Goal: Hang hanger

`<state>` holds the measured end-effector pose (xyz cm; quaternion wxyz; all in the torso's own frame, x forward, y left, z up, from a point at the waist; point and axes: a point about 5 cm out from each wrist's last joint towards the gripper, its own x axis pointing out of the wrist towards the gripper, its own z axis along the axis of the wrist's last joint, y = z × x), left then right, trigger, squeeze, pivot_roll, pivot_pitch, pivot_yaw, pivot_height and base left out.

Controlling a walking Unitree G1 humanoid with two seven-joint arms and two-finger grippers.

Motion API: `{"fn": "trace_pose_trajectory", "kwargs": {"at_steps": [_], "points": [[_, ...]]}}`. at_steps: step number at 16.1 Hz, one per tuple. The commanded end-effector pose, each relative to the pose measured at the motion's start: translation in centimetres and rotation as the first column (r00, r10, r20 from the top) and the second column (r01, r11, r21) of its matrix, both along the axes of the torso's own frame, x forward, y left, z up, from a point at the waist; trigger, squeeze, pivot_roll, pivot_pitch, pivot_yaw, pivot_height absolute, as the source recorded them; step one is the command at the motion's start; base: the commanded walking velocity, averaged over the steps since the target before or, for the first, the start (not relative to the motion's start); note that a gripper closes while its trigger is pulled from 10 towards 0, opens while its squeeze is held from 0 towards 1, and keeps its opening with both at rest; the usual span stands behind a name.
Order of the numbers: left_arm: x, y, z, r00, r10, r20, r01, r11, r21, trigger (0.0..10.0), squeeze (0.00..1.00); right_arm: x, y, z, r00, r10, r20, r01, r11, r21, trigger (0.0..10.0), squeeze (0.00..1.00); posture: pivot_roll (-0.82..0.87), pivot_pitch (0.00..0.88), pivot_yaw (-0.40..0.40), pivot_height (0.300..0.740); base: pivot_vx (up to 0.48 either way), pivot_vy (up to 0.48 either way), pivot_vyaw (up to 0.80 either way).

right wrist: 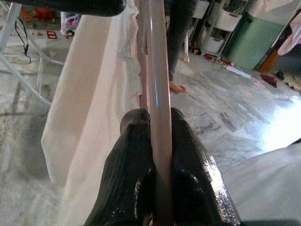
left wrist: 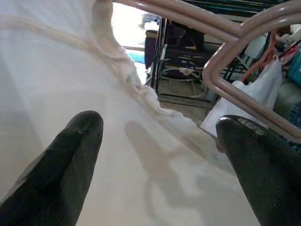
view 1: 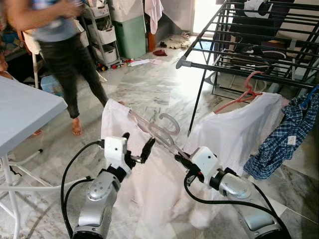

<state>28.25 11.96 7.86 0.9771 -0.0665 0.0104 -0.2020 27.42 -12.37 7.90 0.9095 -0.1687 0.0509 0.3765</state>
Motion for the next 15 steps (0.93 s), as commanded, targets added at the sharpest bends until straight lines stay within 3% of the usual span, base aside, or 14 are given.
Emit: {"fn": "trace_pose_trajectory", "kwargs": {"at_steps": [1,2,4,5,8,12,15], "points": [[0.3,0.5,0.2,0.999,0.045,0.024,-0.046,0.998,0.031,10.0,1.0,0.1,0.3,1.0,1.0,0.013,0.027,-0.014,0.999,0.035,10.0,0.0,-0.11,0.0,0.062,0.74,0.0,0.0,0.0],[0.8,0.9,0.7,0.993,0.108,0.05,-0.11,0.994,0.02,10.0,0.0,0.0,0.2,0.7,1.0,0.007,0.019,-0.007,1.0,0.024,10.0,0.0,-0.11,0.0,0.064,0.74,0.0,0.0,0.0],[1.1,1.2,0.9,0.988,0.137,0.065,-0.139,0.99,0.031,10.0,0.0,-0.2,0.3,0.6,1.0,0.017,0.009,-0.018,0.999,0.032,10.0,0.0,-0.11,0.0,0.067,0.74,0.0,0.0,0.0],[1.5,1.5,1.1,0.984,0.162,0.08,-0.164,0.986,0.03,10.0,0.0,-1.0,0.9,0.5,0.996,0.081,-0.023,-0.08,0.996,0.048,10.0,0.0,-0.1,0.0,0.067,0.74,0.0,0.0,0.0],[1.8,0.7,1.5,0.99,0.118,0.082,-0.119,0.993,0.008,10.0,0.0,-2.0,1.5,-0.1,0.987,0.151,-0.06,-0.149,0.988,0.037,10.0,0.0,-0.1,0.0,0.071,0.74,0.0,0.0,0.0],[1.8,1.2,1.0,0.987,0.14,0.076,-0.143,0.989,0.024,10.0,0.0,-2.1,1.3,0.1,0.986,0.152,-0.072,-0.149,0.988,0.049,10.0,0.0,-0.11,0.0,0.08,0.74,0.0,0.0,0.0],[1.5,0.8,0.4,0.998,0.065,0.029,-0.065,0.997,0.029,10.0,0.0,-1.8,0.9,0.0,0.992,0.11,-0.06,-0.109,0.994,0.031,10.0,0.0,-0.1,0.0,0.084,0.74,0.0,0.0,0.0]]}}
